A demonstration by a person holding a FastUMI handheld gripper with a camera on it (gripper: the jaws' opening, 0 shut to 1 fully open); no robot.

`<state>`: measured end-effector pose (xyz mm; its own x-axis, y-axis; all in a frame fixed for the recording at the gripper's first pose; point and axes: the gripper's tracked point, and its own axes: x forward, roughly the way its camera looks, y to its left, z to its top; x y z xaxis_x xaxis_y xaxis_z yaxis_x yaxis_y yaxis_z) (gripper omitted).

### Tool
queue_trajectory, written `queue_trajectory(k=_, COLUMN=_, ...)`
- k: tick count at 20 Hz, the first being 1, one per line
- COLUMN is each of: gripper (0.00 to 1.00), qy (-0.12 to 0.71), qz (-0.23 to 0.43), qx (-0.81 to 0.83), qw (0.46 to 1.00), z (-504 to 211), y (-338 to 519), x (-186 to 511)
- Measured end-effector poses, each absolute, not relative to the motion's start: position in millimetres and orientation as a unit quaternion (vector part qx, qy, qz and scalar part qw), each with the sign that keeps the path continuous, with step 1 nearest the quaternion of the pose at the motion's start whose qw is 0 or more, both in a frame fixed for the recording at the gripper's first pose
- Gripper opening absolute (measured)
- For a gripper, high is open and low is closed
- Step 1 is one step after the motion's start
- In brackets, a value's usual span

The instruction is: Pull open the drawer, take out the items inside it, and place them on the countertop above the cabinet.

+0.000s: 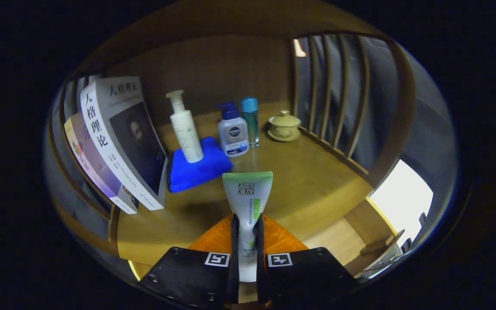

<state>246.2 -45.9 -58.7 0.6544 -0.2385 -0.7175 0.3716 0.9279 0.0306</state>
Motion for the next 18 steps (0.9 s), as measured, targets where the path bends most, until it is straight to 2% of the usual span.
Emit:
queue_trajectory(k=4, gripper=0.18, qy=0.390, qz=-0.132, qx=0.050, qw=0.910, z=-69.4, y=-47.5, x=272.3)
queue_trajectory(k=5, gripper=0.21, qy=0.399, qz=-0.125, qx=0.038, qw=0.908, z=-73.0, y=-49.6, x=274.6)
queue_trajectory(k=7, gripper=0.22, qy=0.417, qz=-0.112, qx=0.035, qw=0.901, z=-83.6, y=-50.1, x=276.6)
queue_trajectory(k=8, gripper=0.26, qy=0.424, qz=-0.106, qx=0.040, qw=0.899, z=-88.3, y=-50.0, x=279.5)
queue_trajectory(k=11, gripper=0.30, qy=0.411, qz=-0.092, qx=0.030, qw=0.907, z=-86.2, y=-54.2, x=284.2)
queue_trajectory(k=12, gripper=0.36, qy=0.418, qz=-0.092, qx=0.024, qw=0.903, z=-84.2, y=-56.4, x=277.2)
queue_trajectory(k=17, gripper=1.00, qy=0.371, qz=-0.088, qx=0.018, qw=0.924, z=-57.2, y=-53.4, x=258.7)
queue_trajectory(k=18, gripper=1.00, qy=0.359, qz=-0.091, qx=0.018, qw=0.929, z=-48.0, y=-52.4, x=250.2)
